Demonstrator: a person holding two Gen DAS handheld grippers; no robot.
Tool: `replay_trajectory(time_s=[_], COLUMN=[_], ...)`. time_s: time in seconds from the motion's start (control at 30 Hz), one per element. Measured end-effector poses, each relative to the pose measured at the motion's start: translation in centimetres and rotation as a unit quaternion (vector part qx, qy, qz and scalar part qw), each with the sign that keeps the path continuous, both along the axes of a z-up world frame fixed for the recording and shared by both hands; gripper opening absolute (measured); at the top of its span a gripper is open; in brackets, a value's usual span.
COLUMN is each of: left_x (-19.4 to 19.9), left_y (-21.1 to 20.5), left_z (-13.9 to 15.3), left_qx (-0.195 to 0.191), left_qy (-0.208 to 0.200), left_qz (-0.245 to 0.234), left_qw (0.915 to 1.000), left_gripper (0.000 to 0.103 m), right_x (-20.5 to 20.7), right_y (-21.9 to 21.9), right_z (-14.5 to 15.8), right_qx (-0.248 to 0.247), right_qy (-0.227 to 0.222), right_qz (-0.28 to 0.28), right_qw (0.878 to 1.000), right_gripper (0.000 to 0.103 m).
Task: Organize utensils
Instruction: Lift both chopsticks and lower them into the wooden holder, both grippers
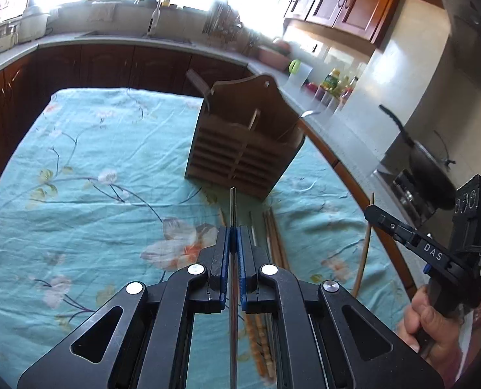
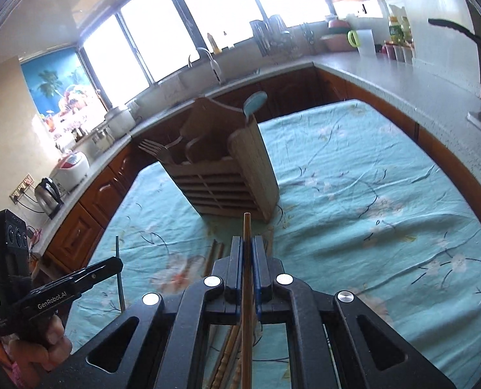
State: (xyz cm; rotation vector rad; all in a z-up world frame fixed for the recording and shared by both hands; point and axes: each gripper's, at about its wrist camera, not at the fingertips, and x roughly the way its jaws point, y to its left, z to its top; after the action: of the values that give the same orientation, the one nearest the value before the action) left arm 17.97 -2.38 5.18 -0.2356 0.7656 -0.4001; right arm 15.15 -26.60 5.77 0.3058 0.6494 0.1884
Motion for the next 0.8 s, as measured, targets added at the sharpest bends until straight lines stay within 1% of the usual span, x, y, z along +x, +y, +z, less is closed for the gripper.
replay_trajectory(time_s=[0.17,0.27,0.37,0.53,0.8], left_x=[-1.9,-2.5,-2.8,-3.0,-2.5], left_y=[1.0,1.4,1.8,2.3,2.2], left_z=[2.7,3.9,4.7,5.8,6.8], left_qx=[-0.012,-0.016,-0.021,-0.027,-0.031], left_qy=[-0.03,-0.044,-0.054,-0.07,-0.09], left_qz=[-0.001,0.0,0.003,0.01,0.017], left_qw=[0.9995,0.9989,0.9983,0.9971,0.9953], left_gripper=[0.004,0.004,0.004,0.004,0.004], right_x=[-1.9,-2.7,-3.0,-3.2,-2.7], right_y=[-0.1,0.0,0.0,-0.3,-0.2], right_z=[3.4,5.3,6.6,7.8,8.6], right_qx=[0.003,0.001,-0.001,0.002,0.006], right_qy=[-0.047,-0.075,-0.092,-0.112,-0.128], right_qz=[0.0,-0.001,-0.003,-0.01,-0.014], right_qw=[0.999,0.997,0.996,0.994,0.992], right_gripper=[0.005,0.005,0.005,0.005,0.005])
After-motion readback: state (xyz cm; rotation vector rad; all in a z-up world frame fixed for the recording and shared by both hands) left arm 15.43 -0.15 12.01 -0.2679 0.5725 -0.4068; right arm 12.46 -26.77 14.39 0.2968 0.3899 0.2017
